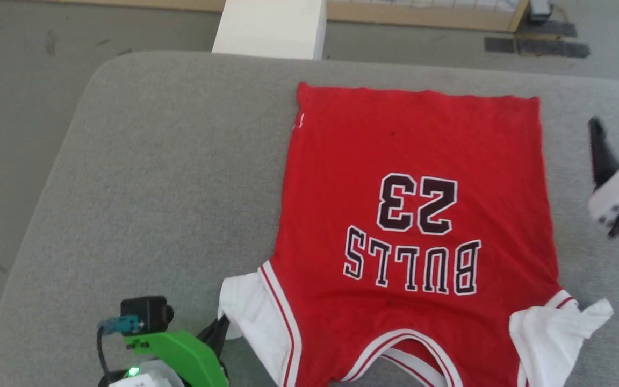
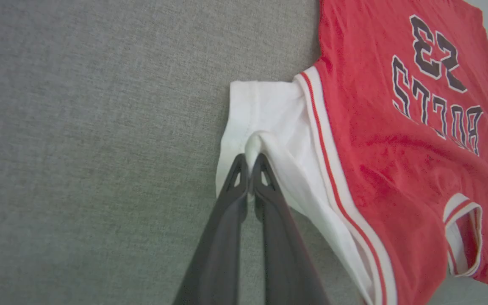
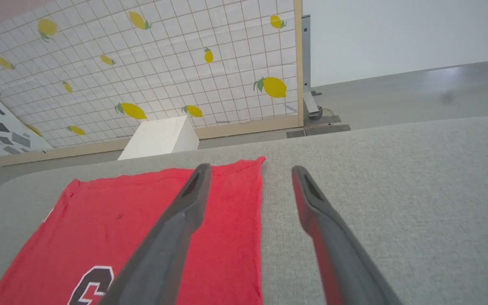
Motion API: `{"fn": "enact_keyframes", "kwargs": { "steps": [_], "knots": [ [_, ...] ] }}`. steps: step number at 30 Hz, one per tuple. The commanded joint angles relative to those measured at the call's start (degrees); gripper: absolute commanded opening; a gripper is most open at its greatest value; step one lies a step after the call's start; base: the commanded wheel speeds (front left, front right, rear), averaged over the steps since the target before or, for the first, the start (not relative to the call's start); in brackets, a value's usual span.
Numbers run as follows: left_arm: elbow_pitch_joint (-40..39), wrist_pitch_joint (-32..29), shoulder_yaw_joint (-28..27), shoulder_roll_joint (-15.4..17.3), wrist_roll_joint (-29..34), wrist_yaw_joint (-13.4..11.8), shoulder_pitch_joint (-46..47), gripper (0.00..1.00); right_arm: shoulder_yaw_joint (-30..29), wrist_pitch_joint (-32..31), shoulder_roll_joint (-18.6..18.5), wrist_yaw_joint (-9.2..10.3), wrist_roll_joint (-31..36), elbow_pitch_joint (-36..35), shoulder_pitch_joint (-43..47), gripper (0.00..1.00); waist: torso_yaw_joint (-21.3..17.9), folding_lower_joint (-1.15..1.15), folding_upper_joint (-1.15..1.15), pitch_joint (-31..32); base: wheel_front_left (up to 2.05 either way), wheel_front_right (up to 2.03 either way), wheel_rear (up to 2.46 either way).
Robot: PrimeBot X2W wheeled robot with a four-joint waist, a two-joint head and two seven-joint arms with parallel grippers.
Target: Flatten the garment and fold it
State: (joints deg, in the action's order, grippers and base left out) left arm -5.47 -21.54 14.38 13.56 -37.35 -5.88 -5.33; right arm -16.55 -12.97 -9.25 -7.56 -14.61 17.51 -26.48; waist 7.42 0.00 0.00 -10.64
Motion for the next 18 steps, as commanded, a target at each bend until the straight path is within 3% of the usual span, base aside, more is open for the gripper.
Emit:
{"fn": "enact_keyframes", "kwargs": {
  "steps": [1,9,18],
  "knots": [
    [-0.3,0.3,0.6,-0.5,0.4,0.6,1.5,0.0,-0.7,-0.5,-1.2,0.08,1.1,2.8,-3.4,1.0,4.2,0.0,0.0,-4.4,0.0,0.0,0.0],
    [-1.8,0.9,3.2,-2.3,0.5,2.4,4.8,0.0,-9.0,-8.4,-5.7,0.08,8.6,17.0,-19.5,1.0,11.0,0.0,0.0,-11.5,0.0,0.0,0.0],
    [-2.8,2.5,4.6,-3.9,0.1,3.8,6.8,0.0,-17.0,-24.0,-7.3,0.08,20.1,19.6,-29.9,1.0,15.2,0.0,0.0,-18.1,0.0,0.0,0.0]
  ]
}}
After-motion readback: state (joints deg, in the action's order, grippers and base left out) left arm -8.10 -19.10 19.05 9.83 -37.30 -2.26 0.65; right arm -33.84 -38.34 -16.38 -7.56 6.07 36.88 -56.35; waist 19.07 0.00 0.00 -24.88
